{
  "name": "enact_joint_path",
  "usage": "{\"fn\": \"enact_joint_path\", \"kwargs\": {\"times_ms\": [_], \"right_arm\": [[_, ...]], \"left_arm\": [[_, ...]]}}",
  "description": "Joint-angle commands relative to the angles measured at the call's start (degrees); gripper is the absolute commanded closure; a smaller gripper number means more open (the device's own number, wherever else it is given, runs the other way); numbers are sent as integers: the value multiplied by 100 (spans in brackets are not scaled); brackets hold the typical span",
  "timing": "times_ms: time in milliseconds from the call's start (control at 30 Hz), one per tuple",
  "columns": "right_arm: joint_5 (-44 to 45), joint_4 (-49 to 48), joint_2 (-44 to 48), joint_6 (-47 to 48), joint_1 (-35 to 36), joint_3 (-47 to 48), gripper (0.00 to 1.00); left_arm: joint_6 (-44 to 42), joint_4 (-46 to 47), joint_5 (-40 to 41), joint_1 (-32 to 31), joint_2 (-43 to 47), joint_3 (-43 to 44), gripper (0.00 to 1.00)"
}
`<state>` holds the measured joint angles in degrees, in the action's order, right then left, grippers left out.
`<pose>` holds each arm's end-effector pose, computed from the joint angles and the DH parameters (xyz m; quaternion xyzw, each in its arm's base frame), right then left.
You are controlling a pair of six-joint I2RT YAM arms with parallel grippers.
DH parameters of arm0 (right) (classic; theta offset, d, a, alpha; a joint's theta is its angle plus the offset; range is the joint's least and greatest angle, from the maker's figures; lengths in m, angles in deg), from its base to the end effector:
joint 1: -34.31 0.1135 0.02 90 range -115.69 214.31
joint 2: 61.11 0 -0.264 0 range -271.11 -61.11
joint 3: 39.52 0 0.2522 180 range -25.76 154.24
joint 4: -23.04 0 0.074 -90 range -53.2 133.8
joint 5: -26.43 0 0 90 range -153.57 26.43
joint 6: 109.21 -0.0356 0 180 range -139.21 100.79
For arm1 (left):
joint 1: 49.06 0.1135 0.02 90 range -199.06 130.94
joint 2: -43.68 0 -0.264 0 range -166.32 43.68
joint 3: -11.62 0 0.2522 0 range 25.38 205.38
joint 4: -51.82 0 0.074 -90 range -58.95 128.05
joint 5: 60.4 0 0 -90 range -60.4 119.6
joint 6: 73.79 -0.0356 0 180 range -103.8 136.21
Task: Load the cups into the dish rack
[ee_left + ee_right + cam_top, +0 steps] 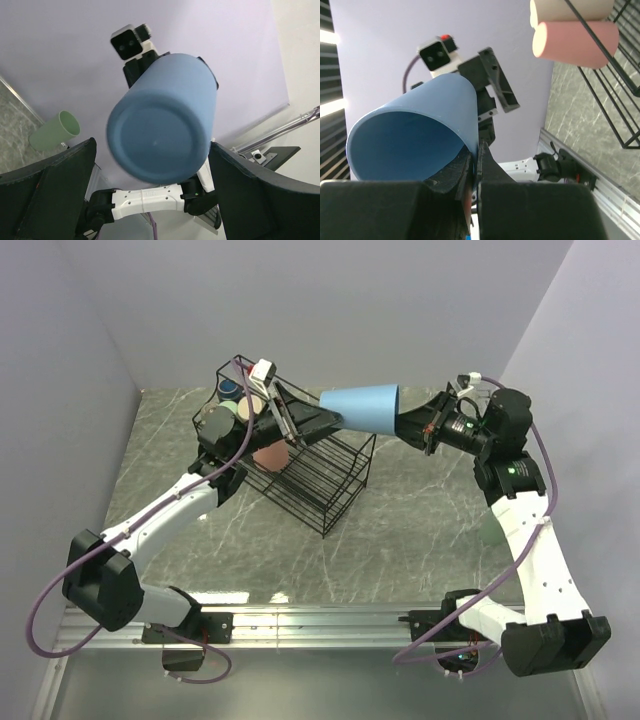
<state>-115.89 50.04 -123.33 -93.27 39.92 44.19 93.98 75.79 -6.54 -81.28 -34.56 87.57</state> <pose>0.2231 0.0502 0.4303 0.1286 0.7161 0.6372 0.2543 0.2542 -0.1850 0.3998 0.0300 0.5915 -0.7443 0.3086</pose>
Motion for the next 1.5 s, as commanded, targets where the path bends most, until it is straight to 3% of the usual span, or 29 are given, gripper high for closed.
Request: {"fn": "enact_joint_path", "kwargs": {"times_ms": [0,200,367,467,500,633,700,733,767,800,833,867,967,1000,1033,1100,1133,1267,1467], "right_arm": [[-218,-278,-19,58,98,19,100],[-305,-401,-62,6,107,-201,100],[-244,-321,-98,103,107,-219,100],[-244,-383,-107,76,116,-272,100],[-244,-392,-115,85,116,-272,100],[-279,-453,-133,103,151,-280,100],[-306,-375,-159,216,142,-219,90],[-306,-192,-177,295,142,-175,71],[-280,-59,-186,392,134,-36,58],[-244,395,-212,697,116,79,48],[-201,686,-256,900,38,202,31],[-148,1011,-282,1137,-24,516,27],[369,2724,-388,2288,-418,1297,24],[911,3590,-414,2909,-524,1528,24],[1255,3946,-440,3159,-534,1721,23],[1801,4562,-406,3563,-736,2092,23],[2160,4635,-327,3618,-745,2119,23],[2226,4697,-151,3609,-763,1830,23],[2234,4688,-10,3627,-763,1504,23]], "left_arm": [[184,716,-24,67,10,346,1],[299,823,-33,199,63,320,1],[405,1016,-51,208,45,206,10],[387,964,-60,208,63,214,20],[344,946,-68,208,72,223,30],[273,815,-95,208,72,302,50],[177,604,-95,252,115,355,58],[124,482,-86,261,150,424,60],[45,306,-95,330,177,469,62],[-156,-165,-121,375,238,539,65],[-306,-457,-139,427,282,713,66],[-507,-921,-148,550,326,846,66],[-1482,-2609,9,778,511,1434,68],[-2111,-3083,80,814,537,1645,69],[-2448,-4089,159,841,555,2047,69],[-3438,-5113,562,841,494,2480,70],[-3714,-5840,703,841,485,2786,70],[-4700,-7162,1389,850,511,3123,74],[-5185,-7623,2233,754,722,2807,74]]}}
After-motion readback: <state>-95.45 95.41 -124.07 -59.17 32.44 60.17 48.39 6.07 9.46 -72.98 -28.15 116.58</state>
